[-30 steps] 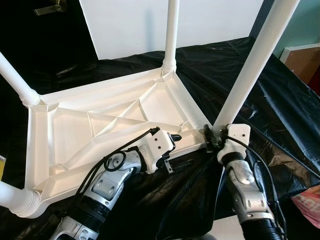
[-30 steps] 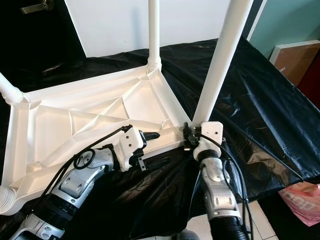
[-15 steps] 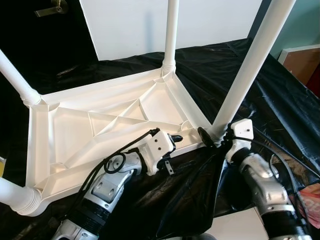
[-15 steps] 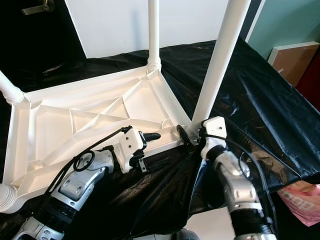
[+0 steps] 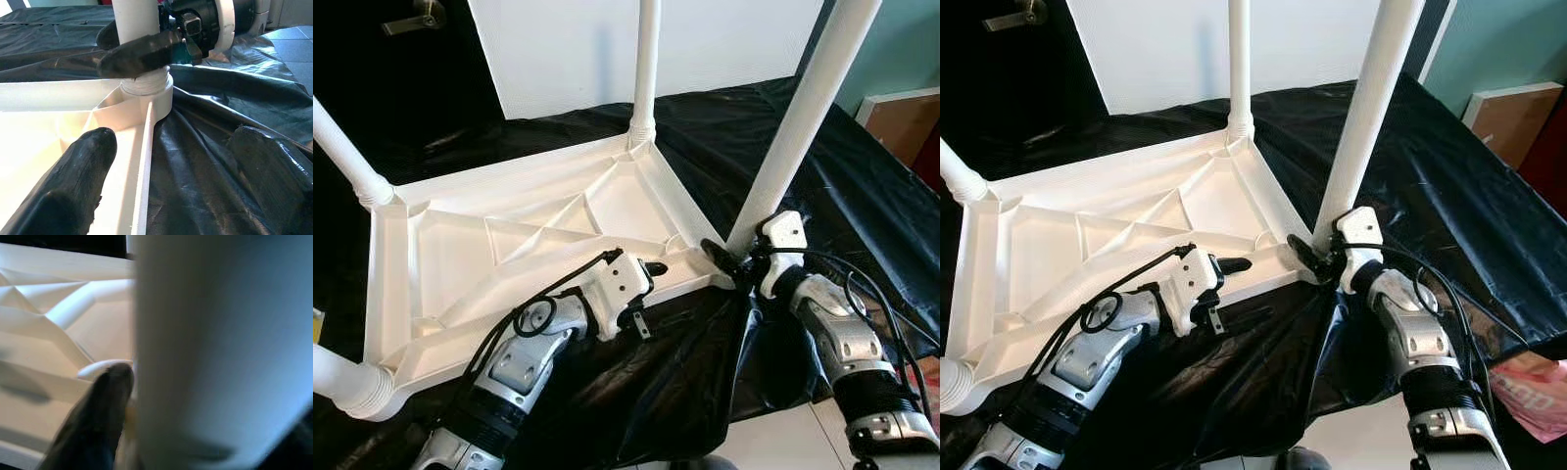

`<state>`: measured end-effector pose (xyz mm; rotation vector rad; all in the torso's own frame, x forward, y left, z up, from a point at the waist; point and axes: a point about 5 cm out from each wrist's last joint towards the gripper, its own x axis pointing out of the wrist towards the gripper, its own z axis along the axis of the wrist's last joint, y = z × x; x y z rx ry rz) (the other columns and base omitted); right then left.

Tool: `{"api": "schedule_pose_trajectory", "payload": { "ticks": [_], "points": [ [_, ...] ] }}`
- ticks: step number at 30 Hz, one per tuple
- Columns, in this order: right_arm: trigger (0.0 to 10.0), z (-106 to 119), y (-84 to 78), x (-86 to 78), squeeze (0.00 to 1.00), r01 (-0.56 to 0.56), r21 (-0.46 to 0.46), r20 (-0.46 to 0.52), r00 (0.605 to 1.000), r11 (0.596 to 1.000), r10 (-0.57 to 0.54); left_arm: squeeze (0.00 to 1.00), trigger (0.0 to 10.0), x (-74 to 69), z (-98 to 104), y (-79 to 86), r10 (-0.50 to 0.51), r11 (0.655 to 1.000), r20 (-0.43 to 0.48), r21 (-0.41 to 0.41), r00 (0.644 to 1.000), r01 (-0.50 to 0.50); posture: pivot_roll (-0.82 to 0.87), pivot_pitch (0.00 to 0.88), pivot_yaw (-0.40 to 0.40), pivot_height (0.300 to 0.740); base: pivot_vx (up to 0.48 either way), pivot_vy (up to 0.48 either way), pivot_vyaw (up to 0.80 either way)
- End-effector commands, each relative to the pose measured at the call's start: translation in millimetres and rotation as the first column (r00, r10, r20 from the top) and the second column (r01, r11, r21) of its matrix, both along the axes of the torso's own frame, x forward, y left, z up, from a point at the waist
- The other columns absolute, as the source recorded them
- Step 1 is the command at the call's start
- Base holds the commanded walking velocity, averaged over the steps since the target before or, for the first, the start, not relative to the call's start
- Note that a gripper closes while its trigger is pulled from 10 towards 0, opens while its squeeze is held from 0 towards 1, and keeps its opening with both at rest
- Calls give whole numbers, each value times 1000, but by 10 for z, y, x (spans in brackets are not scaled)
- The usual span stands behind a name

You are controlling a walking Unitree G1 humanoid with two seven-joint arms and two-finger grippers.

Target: Building children table

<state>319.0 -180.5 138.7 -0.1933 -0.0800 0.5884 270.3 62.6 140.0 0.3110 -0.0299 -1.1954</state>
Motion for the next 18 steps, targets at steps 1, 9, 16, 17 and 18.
{"api": "schedule_pose_trajectory", "payload": {
  "ticks": [1, 9, 16, 17, 18],
  "points": [
    [0, -69, -12, -14, 0, -26, -19, -28, 999, 999, 26, 0, 10000, -16, 1, 16, -18, 1000, -9, 13, 1000, 19, 20, 97, -30, 740, 0, 0, 0],
    [0, -137, -60, -55, 0, -11, -9, -54, 999, 1000, 11, 0, 10000, -28, -7, 11, -16, 1000, -13, 11, 1000, 16, 12, 103, -29, 740, 0, 0, 0],
    [10000, -187, -78, -84, 0, 73, 18, -62, 996, 997, -71, 0, 10000, -35, -18, -5, -22, 1000, -19, 9, 1000, 22, 0, 106, -27, 740, 0, 0, 0],
    [10000, -196, -70, -89, 0, 112, 17, -58, 992, 994, -111, 0, 10000, -36, -21, -11, -24, 1000, -20, 8, 1000, 24, -4, 107, -25, 740, 0, 0, 0],
    [10000, -196, -70, -89, 0, 112, 17, -58, 992, 994, -111, 0, 10000, -36, -21, -11, -24, 1000, -20, 8, 1000, 24, -4, 107, -25, 740, 0, 0, 0]
  ]
}}
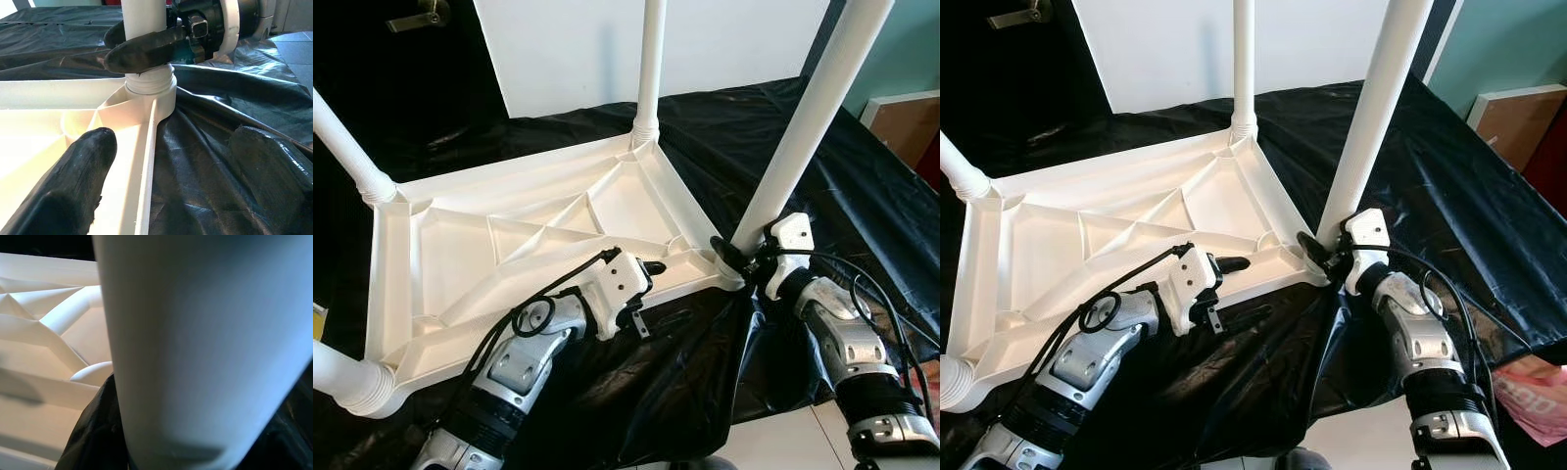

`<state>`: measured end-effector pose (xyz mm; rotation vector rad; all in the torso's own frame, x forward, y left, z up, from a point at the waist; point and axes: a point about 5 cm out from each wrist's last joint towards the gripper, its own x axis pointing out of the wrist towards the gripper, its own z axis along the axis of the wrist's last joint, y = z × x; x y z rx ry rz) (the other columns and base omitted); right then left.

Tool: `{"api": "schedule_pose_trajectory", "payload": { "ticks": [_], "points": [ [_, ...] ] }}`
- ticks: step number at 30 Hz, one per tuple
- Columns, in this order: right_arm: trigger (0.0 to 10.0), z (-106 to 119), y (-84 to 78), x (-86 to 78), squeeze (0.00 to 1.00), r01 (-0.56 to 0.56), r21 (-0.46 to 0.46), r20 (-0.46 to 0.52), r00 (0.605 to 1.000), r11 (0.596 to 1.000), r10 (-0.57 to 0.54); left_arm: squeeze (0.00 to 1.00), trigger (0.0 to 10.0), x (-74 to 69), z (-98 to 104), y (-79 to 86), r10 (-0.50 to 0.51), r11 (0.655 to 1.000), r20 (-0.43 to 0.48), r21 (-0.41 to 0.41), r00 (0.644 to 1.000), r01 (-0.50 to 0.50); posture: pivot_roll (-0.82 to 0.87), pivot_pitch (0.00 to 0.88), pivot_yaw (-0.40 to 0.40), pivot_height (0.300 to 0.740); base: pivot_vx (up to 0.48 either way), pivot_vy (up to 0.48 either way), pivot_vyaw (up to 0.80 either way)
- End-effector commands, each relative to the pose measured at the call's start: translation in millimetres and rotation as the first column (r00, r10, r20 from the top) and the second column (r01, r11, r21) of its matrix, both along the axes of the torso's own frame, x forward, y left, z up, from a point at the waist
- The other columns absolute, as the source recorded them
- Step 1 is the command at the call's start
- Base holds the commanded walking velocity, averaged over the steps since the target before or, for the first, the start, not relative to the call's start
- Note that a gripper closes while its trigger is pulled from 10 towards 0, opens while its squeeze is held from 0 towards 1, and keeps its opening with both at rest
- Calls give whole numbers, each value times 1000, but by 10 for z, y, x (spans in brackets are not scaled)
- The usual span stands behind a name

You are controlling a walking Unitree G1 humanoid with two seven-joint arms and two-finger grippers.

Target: Building children table

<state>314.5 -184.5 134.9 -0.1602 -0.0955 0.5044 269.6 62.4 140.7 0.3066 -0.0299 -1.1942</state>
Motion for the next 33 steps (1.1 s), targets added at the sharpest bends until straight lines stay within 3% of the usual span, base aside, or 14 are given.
{"api": "schedule_pose_trajectory", "payload": {
  "ticks": [1, 12, 18, 21, 23, 27, 33],
  "points": [
    [10000, -169, -23, -43, 0, 86, -21, -67, 994, 996, -87, 0, 10000, -31, -31, -14, -28, 1000, -19, 11, 999, 28, -8, 108, -24, 740, 0, 0, 0],
    [10000, -193, 66, -101, 0, 323, 49, -77, 945, 945, -319, 0, 10000, -45, -43, -28, -45, 999, -26, 12, 999, 45, -19, 112, -12, 740, 0, 0, 0],
    [10000, -270, 225, -168, 0, 478, 97, -127, 876, 873, -465, 0, 10000, -46, -44, -24, -44, 999, -27, 13, 999, 45, -13, 109, -18, 740, 0, 0, 0],
    [10000, -275, 255, -171, 0, 487, 103, -130, 871, 867, -474, 0, 10000, -45, -44, -24, -44, 999, -27, 13, 999, 44, -13, 109, -18, 740, 0, 0, 0],
    [10000, -270, 365, -174, 0, 542, 117, -136, 839, 832, -527, 0, 10000, -42, -40, -29, -39, 999, -25, 11, 999, 40, 0, 105, -29, 740, 0, 0, 0],
    [10000, -239, 429, -167, 0, 586, 122, -127, 810, 801, -573, 0, 10000, -40, -40, -23, -32, 999, -22, 11, 999, 32, 9, 103, -37, 740, 0, 0, 0],
    [10000, -182, 405, -148, 0, 608, 142, -117, 794, 781, -597, 0, 10000, -49, -46, -11, -22, 1000, -23, 8, 999, 22, 8, 99, -40, 740, 0, 0, 0]
  ]
}}
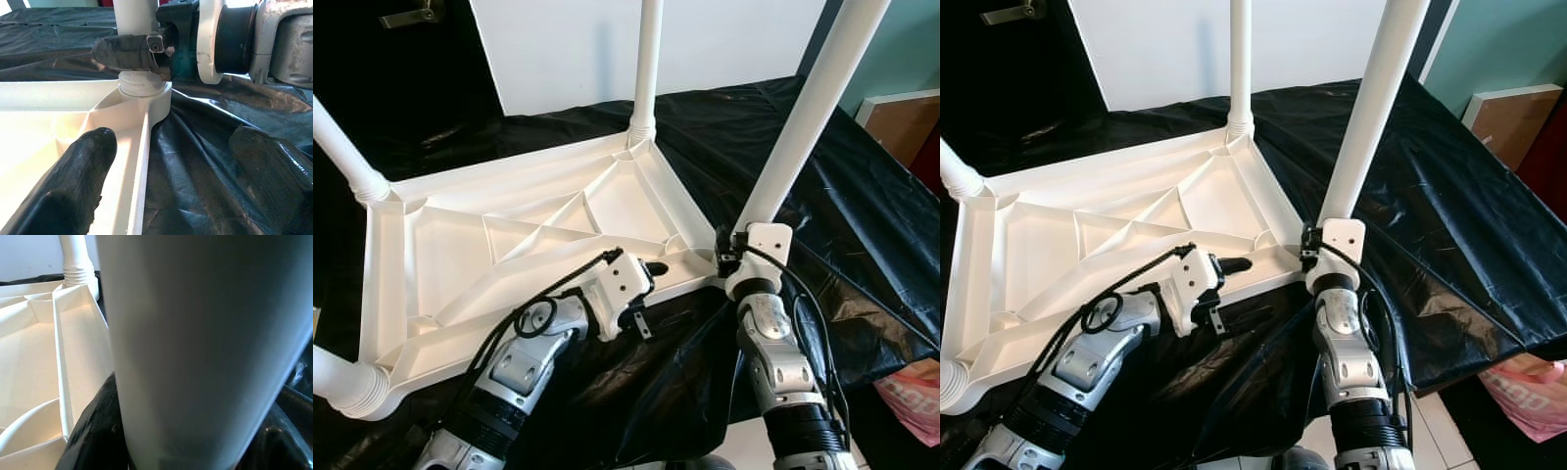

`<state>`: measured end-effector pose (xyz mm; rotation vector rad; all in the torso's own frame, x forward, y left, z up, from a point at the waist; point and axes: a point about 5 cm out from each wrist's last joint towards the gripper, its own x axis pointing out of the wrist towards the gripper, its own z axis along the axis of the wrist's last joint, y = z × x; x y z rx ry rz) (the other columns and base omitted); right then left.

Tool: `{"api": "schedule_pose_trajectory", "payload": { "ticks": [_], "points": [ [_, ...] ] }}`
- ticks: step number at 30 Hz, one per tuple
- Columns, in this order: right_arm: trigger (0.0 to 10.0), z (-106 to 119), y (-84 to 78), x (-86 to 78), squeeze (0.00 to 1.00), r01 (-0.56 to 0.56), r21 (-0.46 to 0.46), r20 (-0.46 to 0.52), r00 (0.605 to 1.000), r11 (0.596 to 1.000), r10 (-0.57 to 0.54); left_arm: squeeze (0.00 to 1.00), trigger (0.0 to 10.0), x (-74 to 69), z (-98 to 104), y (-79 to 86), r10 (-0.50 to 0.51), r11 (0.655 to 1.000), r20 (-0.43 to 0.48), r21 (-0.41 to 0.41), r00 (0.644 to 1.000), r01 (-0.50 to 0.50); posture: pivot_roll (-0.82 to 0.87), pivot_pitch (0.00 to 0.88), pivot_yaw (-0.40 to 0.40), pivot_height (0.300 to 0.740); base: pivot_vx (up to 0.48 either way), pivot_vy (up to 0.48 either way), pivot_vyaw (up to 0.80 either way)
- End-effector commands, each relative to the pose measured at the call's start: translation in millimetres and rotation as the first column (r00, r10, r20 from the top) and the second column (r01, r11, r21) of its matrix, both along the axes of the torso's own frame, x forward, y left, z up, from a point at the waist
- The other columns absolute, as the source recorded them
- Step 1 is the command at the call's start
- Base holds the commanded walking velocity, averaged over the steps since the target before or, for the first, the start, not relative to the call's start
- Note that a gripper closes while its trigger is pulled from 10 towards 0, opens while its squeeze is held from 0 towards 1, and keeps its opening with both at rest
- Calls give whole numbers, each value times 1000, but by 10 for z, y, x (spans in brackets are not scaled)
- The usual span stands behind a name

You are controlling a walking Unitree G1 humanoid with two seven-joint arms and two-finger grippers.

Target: Building children table

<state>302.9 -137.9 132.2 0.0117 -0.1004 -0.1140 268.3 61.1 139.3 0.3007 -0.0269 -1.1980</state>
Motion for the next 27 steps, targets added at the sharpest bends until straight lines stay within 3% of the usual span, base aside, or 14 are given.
{"api": "schedule_pose_trajectory", "payload": {
  "ticks": [1, 8, 9, 10, 11, 21, 26, 27],
  "points": [
    [10000, -155, -62, -33, 0, 34, -3, -82, 996, 999, -34, 0, 10000, -37, -32, 2, -18, 1000, -17, 11, 1000, 19, 8, 99, -40, 740, 0, 0, 0],
    [10000, -138, -46, -52, 0, 13, -12, -75, 997, 1000, -14, 0, 10000, -28, -29, -8, -19, 1000, -15, 11, 1000, 19, 5, 95, -41, 740, 0, 0, 0],
    [10000, -134, -39, -55, 192, 7, -15, -73, 997, 1000, -8, 0, 10000, -26, -27, -12, -19, 1000, -14, 10, 1000, 20, 3, 94, -42, 740, 0, 0, 0],
    [10000, -130, -34, -57, 192, 9, -18, -71, 997, 1000, -10, 0, 10000, -25, -26, -15, -20, 1000, -13, 10, 1000, 20, 3, 94, -42, 740, 0, 0, 0],
    [10000, -116, -32, -58, 1000, 4, -24, -63, 998, 1000, -6, 0, 10000, -30, -29, -21, -22, 1000, -14, 9, 1000, 22, 1, 92, -42, 740, 0, 0, 0],
    [10000, -56, -82, -86, 1000, -78, -45, -15, 997, 996, 77, 0, 10000, -44, -36, -34, -25, 1000, -14, 9, 1000, 25, 3, 88, -46, 740, 0, 0, 0],
    [10000, -57, -180, -104, 1000, -241, -77, -18, 971, 968, 240, 0, 10000, -46, -35, -26, -25, 1000, -14, 11, 1000, 25, 2, 89, -45, 740, 0, 0, 0],
    [10000, -51, -241, -110, 0, -311, -109, -24, 950, 944, 310, 0, 10000, -40, -33, -28, -24, 1000, -13, 11, 1000, 24, -3, 89, -42, 740, 0, 0, 0]
  ]
}}
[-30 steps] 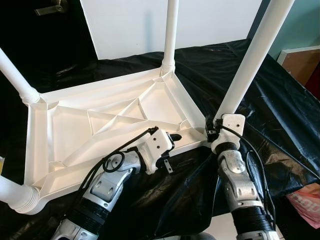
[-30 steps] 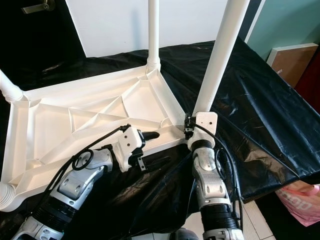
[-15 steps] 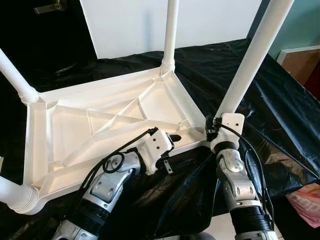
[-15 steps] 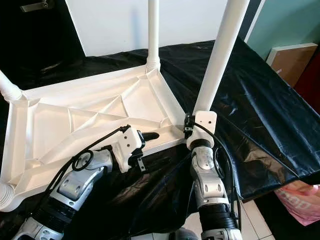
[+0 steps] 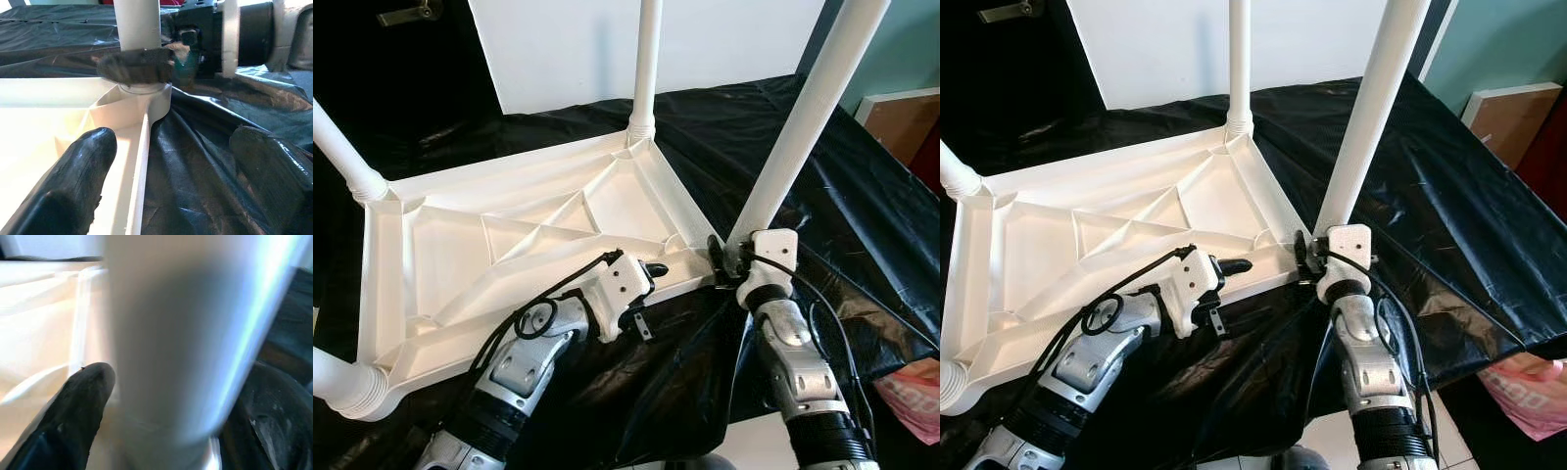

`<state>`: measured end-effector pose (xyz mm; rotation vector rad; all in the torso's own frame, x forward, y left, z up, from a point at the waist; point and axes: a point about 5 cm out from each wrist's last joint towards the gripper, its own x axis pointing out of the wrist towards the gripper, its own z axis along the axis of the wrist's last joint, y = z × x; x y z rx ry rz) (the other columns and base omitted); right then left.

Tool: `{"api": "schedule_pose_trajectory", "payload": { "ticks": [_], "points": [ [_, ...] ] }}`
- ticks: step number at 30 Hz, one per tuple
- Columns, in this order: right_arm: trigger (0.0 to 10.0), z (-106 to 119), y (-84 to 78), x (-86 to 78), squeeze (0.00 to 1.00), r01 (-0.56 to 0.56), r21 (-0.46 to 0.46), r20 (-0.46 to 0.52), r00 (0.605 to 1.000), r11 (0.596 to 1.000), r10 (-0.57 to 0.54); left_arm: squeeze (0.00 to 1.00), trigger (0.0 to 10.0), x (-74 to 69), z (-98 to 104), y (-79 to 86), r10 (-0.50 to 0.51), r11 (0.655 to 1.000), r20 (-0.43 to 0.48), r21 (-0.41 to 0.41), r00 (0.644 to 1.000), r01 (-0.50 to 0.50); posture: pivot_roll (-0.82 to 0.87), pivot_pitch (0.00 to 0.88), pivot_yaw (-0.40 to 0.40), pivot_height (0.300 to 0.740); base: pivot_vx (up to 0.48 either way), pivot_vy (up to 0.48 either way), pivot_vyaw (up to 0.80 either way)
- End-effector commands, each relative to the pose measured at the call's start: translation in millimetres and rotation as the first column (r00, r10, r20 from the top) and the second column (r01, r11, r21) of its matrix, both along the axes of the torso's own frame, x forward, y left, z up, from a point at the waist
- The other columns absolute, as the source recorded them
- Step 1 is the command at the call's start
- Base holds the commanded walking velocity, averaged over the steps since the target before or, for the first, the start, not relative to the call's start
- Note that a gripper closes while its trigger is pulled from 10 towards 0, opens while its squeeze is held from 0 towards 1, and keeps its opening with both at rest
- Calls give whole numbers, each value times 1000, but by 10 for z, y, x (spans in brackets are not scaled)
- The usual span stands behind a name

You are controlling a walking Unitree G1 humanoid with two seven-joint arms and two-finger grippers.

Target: Building children table

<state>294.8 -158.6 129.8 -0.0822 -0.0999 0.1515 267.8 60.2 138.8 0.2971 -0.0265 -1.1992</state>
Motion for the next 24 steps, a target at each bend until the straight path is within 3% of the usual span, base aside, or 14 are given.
{"api": "schedule_pose_trajectory", "payload": {
  "ticks": [1, 10, 12, 23, 24],
  "points": [
    [10000, -26, -57, -29, 0, -102, -22, -9, 995, 995, 101, 0, 10000, -32, -25, -23, -24, 1000, -10, 13, 1000, 24, -3, 90, -42, 740, 0, 0, 0],
    [10000, -6, -158, 3, 0, -289, -54, -48, 957, 956, 287, 0, 10000, -29, -19, -33, -28, 1000, -10, 10, 1000, 28, -5, 95, -37, 740, 0, 0, 0],
    [10000, -6, -188, 61, 0, -375, -69, -83, 925, 924, 370, 0, 10000, -27, -17, -37, -27, 1000, -9, 9, 1000, 28, -2, 96, -37, 740, 0, 0, 0],
    [10000, 37, -183, 292, 0, -458, -154, -127, 888, 876, 442, 0, 10000, -17, -5, -31, -20, 1000, -5, 9, 1000, 20, 17, 98, -41, 740, 0, 0, 0],
    [6627, 39, -189, 302, 0, -460, -154, -128, 887, 874, 444, 0, 10000, -17, -4, -25, -16, 1000, -4, 10, 1000, 16, 20, 98, -42, 740, 0, 0, 0]
  ]
}}
